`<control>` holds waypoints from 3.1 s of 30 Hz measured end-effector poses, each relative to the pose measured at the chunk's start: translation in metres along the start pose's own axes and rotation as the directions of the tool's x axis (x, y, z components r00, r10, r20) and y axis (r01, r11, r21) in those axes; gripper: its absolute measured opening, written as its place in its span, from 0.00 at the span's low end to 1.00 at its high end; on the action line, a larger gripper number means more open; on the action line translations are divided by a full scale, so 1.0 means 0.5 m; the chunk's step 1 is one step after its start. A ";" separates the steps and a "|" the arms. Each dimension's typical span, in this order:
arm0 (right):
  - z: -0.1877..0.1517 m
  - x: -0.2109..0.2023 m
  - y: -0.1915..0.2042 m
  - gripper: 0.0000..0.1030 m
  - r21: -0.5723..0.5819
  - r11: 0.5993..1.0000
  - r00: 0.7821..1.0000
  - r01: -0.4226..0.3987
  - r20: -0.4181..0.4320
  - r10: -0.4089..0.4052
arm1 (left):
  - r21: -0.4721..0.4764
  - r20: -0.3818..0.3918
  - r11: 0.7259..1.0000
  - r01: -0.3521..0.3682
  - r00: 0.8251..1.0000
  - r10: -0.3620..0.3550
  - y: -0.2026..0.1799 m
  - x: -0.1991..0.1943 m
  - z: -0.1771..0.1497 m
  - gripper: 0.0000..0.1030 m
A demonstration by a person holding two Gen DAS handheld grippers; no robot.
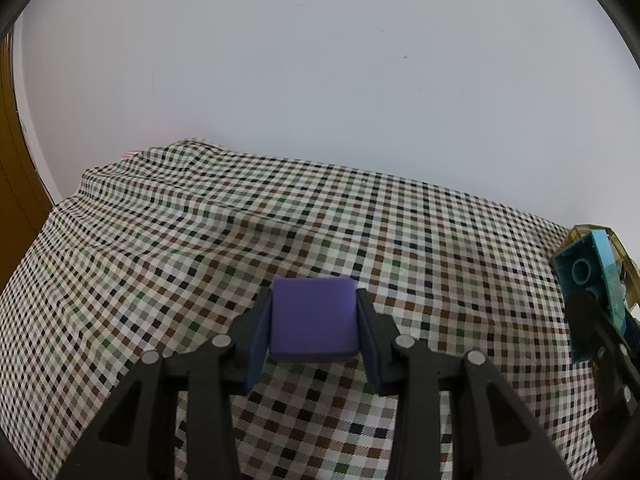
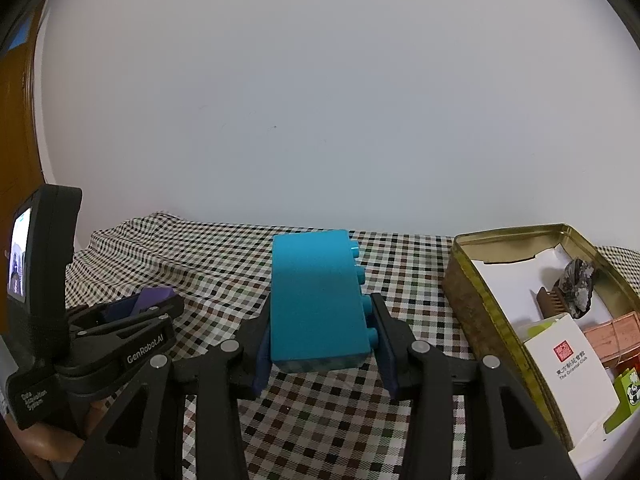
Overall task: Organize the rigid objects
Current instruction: 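Lift the purple cube and teal brick and carry them over the gold tray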
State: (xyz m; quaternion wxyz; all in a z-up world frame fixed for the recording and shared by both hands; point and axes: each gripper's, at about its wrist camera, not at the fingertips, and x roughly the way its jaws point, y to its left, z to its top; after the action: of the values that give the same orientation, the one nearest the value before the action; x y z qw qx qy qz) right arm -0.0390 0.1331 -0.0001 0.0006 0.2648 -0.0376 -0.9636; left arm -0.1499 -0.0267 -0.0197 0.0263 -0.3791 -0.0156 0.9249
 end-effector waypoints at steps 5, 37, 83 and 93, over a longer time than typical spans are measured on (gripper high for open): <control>-0.001 0.000 -0.006 0.44 0.006 1.000 1.000 -0.003 -0.002 0.003 | -0.008 -0.001 1.000 -0.005 1.000 0.005 0.000 -0.004 -0.004 0.38; -0.025 -0.058 -0.021 0.44 0.012 1.000 0.999 0.024 0.024 -0.025 | 0.006 0.024 1.000 0.000 1.000 0.000 -0.030 -0.060 -0.051 0.38; -0.064 -0.205 -0.122 0.44 -0.005 0.989 0.982 0.150 0.118 -0.149 | 0.069 0.089 0.997 0.038 0.995 -0.044 -0.220 -0.173 -0.137 0.38; -0.069 -0.227 -0.162 0.44 0.014 0.982 0.973 0.191 0.129 -0.191 | 0.118 0.102 0.990 0.083 0.990 -0.095 -0.291 -0.186 -0.149 0.38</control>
State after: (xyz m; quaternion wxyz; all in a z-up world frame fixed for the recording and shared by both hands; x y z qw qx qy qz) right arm 0.0774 0.2137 0.0225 -0.0945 0.2042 -0.0126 -0.9743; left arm -0.0259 0.1136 -0.0006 0.0884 -0.3254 0.0186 0.9412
